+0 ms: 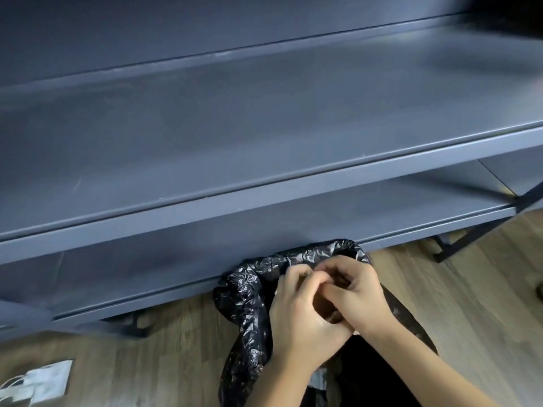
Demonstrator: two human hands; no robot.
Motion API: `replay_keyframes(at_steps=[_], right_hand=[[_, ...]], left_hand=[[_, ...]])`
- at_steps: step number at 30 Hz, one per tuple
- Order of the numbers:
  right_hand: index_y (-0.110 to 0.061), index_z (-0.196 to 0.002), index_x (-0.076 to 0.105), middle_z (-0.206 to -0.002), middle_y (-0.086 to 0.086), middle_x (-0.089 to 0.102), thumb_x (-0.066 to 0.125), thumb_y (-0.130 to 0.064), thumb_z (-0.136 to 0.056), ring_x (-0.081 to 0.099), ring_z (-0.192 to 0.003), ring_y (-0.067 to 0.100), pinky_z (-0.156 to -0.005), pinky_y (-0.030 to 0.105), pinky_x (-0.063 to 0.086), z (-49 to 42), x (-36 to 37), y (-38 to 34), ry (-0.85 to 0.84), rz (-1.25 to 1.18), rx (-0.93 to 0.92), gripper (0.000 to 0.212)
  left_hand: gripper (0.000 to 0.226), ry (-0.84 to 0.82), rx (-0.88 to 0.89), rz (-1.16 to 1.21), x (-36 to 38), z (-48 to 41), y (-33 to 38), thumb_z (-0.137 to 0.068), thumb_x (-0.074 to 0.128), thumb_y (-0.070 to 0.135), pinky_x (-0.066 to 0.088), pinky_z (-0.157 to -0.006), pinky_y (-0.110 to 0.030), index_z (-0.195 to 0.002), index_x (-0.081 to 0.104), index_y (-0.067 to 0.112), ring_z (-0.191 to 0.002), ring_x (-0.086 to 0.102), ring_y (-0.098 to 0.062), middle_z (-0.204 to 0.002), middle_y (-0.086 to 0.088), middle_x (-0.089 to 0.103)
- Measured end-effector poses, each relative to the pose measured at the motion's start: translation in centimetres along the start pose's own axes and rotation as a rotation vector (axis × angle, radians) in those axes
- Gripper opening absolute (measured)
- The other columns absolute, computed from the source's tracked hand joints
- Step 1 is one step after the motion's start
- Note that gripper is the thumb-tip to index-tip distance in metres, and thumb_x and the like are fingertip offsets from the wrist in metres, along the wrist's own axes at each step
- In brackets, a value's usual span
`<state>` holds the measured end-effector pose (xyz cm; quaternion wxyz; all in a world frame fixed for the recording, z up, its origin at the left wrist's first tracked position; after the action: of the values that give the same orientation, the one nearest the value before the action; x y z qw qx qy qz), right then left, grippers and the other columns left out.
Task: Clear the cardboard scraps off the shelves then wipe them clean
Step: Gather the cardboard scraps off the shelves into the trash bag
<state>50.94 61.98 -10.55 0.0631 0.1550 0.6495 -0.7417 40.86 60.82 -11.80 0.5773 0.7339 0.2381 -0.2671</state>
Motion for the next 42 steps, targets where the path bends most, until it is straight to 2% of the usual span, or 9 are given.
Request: replay_keyframes(at_steps=[4,9,12,17,20,25,31,37,42], right_hand=[[-0.036,-0.060,0.060,-0.058,-0.011,0.064,0.051,-0.015,-0.056,0.057,-0.057,0.000,-0.052,0.012,0.043,1.1,0.5,3.8,-0.020,0.046,0.062,0.023],[-0.034,-0.069,0.058,-0.070,-0.007,0.062,0.047,-0.022,-0.059,0.058,-0.064,0.004,-0.054,0.012,0.042,1.5,1.3,7.3,-0.051,0.140,0.147,0.018],[-0.031,-0.079,0.059,-0.077,-0.007,0.061,0.053,-0.019,-0.071,0.056,-0.073,0.007,-0.058,0.011,0.038,1.4,1.9,8.8,-0.087,0.211,0.189,0.015],[-0.023,-0.090,0.064,-0.081,-0.006,0.061,0.050,-0.023,-0.065,0.058,-0.082,0.013,-0.063,0.015,0.038,1.6,2.3,10.0,-0.107,0.254,0.231,0.029],[-0.026,-0.087,0.062,-0.080,-0.008,0.060,0.051,-0.023,-0.069,0.057,-0.085,0.014,-0.066,0.017,0.038,1.9,2.3,10.4,-0.104,0.275,0.250,0.022],[-0.023,-0.090,0.064,-0.082,-0.009,0.058,0.056,-0.013,-0.077,0.055,-0.085,0.012,-0.062,0.010,0.034,2.1,2.0,9.7,-0.107,0.313,0.224,0.019],[-0.015,-0.097,0.067,-0.089,-0.007,0.060,0.054,-0.014,-0.077,0.055,-0.086,0.011,-0.066,0.015,0.037,1.6,0.6,4.5,-0.133,0.320,0.083,0.024],[-0.015,-0.099,0.068,-0.097,0.002,0.069,0.036,-0.025,-0.057,0.059,-0.090,0.018,-0.071,0.020,0.034,3.0,-2.5,-2.3,-0.132,0.313,-0.057,0.053],[-0.011,-0.098,0.063,-0.097,0.007,0.068,0.047,-0.022,-0.077,0.051,-0.082,0.018,-0.069,0.023,0.032,6.6,-5.7,-8.8,-0.206,0.356,-0.148,0.029]], left_hand=[[0.049,-0.124,-0.086,-0.011,2.7,2.2,-1.8,-0.043,0.065,0.042,0.049,-0.063,-0.024,-0.089,0.050,0.034,-0.084,0.056,-0.009,-0.097,0.018,0.042],[0.043,-0.303,-0.111,-0.012,4.8,3.6,-3.4,-0.054,0.055,0.042,0.044,-0.081,-0.031,-0.095,0.044,0.035,-0.096,0.049,-0.018,-0.104,0.010,0.048],[0.043,-0.318,-0.149,-0.014,5.5,4.2,-4.4,-0.057,0.049,0.047,0.039,-0.089,-0.032,-0.097,0.051,0.033,-0.104,0.050,-0.021,-0.109,0.008,0.053],[0.053,-0.289,-0.134,-0.043,6.2,4.8,-5.3,-0.061,0.042,0.044,0.033,-0.107,-0.042,-0.104,0.061,0.020,-0.119,0.049,-0.019,-0.110,0.005,0.063],[0.049,-0.264,-0.109,-0.064,6.1,4.9,-5.4,-0.062,0.042,0.042,0.034,-0.102,-0.028,-0.104,0.059,0.023,-0.110,0.050,-0.010,-0.108,0.007,0.064],[0.059,-0.368,-0.164,-0.033,5.3,4.7,-4.2,-0.063,0.032,0.044,0.034,-0.097,-0.024,-0.112,0.056,0.022,-0.112,0.047,-0.012,-0.117,0.011,0.057],[0.045,-0.238,-0.121,-0.042,2.5,3.0,-0.5,-0.067,0.047,0.015,0.042,-0.094,-0.035,-0.109,0.059,0.015,-0.108,0.053,-0.021,-0.111,0.001,0.063],[0.040,-0.056,-0.017,-0.123,-1.2,2.4,6.2,-0.064,0.044,0.007,0.048,-0.086,-0.038,-0.099,0.064,0.008,-0.098,0.058,-0.029,-0.103,-0.010,0.067],[0.022,0.065,0.033,-0.194,-5.5,3.5,12.1,-0.075,0.057,0.000,0.050,-0.079,-0.042,-0.095,0.064,0.008,-0.090,0.059,-0.030,-0.094,-0.009,0.067]])
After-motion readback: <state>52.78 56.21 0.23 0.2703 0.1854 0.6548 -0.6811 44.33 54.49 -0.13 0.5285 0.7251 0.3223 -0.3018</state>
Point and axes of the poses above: each hand's wrist, its own z-axis away from the middle knuckle, its own x-axis out of the palm, y = z × x, the point moved 2 cm from there along -z, towards the middle knuckle
